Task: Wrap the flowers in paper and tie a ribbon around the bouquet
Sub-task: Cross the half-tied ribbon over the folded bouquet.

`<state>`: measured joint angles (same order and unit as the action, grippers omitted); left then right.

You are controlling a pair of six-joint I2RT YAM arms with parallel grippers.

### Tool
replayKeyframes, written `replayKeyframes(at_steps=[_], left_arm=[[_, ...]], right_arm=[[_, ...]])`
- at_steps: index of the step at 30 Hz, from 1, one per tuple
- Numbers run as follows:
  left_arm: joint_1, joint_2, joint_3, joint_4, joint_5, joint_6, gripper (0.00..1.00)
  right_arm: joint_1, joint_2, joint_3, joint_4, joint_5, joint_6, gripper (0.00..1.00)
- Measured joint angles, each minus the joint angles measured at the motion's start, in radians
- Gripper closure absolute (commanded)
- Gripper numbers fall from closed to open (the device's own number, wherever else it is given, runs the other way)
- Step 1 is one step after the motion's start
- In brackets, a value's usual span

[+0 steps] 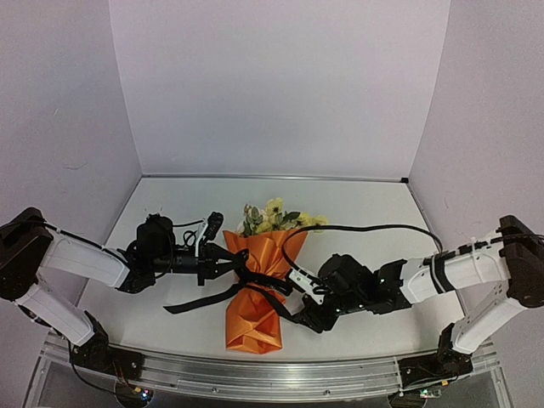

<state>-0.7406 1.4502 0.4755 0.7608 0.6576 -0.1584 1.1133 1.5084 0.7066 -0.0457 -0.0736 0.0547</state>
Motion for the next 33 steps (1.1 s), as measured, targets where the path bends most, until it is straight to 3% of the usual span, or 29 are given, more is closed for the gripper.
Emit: replayKeyframes(at_steps=[3, 8, 10, 23, 33], left_arm=[[0.0, 0.0, 0.0, 0.0, -0.002, 0.0, 1.0], [0.0, 0.0, 0.0, -0.001, -0.004, 0.0, 1.0], [0.0, 0.0, 0.0, -0.001, -0.005, 0.001, 1.0], [0.0, 0.0, 0.003, -0.022, -0.005, 0.001, 1.0], [0.0, 0.0, 0.003, -0.028, -0.005, 0.001, 1.0]], right_arm=[[0.004, 0.077, -0.016, 0.156, -0.005, -0.038, 0.39], [0.008, 0.134, -0.014, 0.277, -0.006, -0.056, 0.59], [0.009, 0.14, -0.014, 0.299, -0.006, -0.043, 0.62], [0.057, 0.058, -0.049, 0.331, -0.02, -0.012, 0.48], [0.057, 0.104, 0.016, 0.292, -0.012, -0.006, 0.54]])
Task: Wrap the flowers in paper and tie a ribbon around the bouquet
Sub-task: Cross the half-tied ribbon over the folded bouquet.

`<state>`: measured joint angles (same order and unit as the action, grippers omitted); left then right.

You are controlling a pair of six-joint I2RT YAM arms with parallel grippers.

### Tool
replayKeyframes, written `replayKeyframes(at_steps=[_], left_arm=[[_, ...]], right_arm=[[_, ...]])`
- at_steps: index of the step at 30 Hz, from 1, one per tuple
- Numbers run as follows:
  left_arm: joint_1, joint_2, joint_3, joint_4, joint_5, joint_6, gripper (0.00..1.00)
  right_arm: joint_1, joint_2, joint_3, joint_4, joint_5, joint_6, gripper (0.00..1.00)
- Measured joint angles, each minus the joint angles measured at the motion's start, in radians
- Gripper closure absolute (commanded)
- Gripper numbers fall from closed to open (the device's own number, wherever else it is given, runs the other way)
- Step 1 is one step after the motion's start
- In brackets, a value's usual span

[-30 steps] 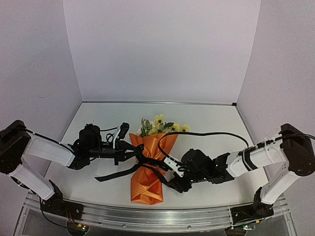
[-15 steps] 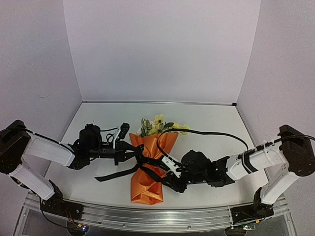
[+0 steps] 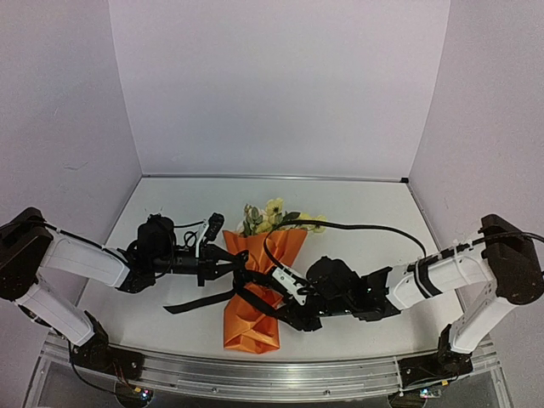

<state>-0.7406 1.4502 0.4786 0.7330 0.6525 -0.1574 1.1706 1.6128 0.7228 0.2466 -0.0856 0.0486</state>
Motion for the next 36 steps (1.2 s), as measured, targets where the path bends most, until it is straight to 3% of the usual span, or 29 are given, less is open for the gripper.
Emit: replayKeyframes(at_steps=[10, 25, 36], left_arm=[[0.0, 0.003, 0.013, -0.008, 0.0, 0.0, 1.0], [0.0, 0.01, 0.013, -0.009, 0.0, -0.001, 1.0], [0.0, 0.01, 0.013, -0.009, 0.001, -0.001, 1.0]], right_arm=[[0.028, 0.03, 0.02, -0.009, 0.016, 0.065, 0.61], [0.065, 0.017, 0.017, -0.012, 0.044, 0.095, 0.58], [0.065, -0.094, 0.007, -0.044, 0.074, 0.093, 0.46]])
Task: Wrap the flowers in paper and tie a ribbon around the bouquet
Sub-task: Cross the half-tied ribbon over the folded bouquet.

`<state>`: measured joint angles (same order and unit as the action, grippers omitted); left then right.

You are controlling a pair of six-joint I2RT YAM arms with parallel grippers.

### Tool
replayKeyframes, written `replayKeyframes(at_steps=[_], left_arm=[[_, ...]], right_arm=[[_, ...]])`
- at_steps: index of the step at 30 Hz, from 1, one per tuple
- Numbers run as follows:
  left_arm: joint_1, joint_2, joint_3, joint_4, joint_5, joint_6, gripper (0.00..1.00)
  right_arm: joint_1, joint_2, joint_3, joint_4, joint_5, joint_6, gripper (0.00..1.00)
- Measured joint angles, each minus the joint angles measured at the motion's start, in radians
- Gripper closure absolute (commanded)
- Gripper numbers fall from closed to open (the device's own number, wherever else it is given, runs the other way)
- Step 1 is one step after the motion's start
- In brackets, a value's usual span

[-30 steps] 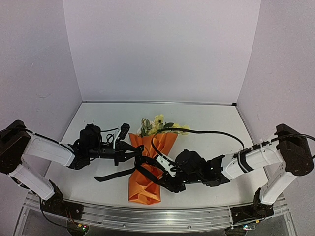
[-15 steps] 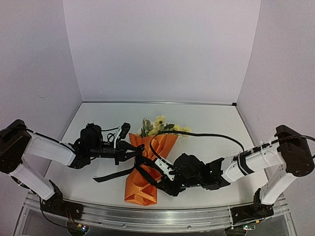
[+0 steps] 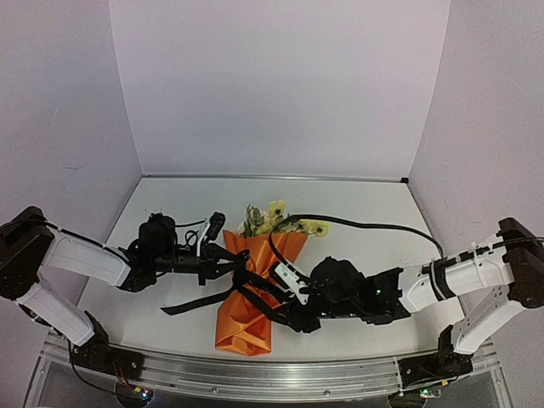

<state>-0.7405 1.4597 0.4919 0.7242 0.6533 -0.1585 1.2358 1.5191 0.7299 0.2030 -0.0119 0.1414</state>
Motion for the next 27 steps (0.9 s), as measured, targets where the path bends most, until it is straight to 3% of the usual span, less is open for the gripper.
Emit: replayKeyframes(at_steps=[7, 27], left_arm=[[0.0, 0.0, 0.0, 0.0, 0.0, -0.004, 1.0], [0.0, 0.0, 0.0, 0.0, 0.0, -0.007, 1.0]], right_arm=[[0.0, 0.075, 0.063, -0.018, -0.008, -0.003, 0.48], [0.022, 0.083, 0.062, -0.043, 0.023, 0.143, 0.47]])
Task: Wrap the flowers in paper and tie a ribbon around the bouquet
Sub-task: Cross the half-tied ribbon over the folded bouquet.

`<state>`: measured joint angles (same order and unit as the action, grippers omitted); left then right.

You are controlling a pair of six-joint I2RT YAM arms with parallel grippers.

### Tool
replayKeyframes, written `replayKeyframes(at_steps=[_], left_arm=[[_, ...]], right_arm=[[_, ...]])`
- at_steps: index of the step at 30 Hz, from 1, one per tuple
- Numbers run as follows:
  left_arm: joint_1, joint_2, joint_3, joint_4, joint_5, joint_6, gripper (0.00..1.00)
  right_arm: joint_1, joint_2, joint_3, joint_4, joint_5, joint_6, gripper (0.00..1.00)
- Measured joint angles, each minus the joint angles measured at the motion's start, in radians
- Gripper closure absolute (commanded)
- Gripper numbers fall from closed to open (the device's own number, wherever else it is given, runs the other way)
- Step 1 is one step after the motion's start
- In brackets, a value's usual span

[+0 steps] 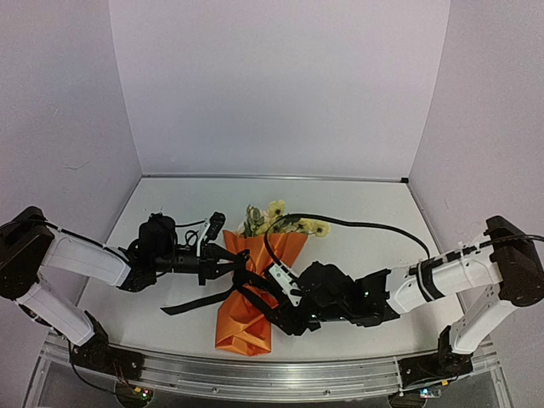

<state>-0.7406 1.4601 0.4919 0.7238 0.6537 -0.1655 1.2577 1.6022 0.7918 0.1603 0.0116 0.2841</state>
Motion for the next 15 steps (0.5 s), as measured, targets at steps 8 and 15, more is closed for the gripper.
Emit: replayKeyframes(at_steps=[8, 15], left_arm=[[0.0, 0.0, 0.0, 0.0, 0.0, 0.0, 1.0], [0.0, 0.0, 0.0, 0.0, 0.0, -0.001, 1.0]], right_arm=[[0.01, 0.028, -0.001, 0.005, 0.028, 0.03, 0.49], [0.011, 0.069, -0.001, 0.024, 0.054, 0.056, 0.66]])
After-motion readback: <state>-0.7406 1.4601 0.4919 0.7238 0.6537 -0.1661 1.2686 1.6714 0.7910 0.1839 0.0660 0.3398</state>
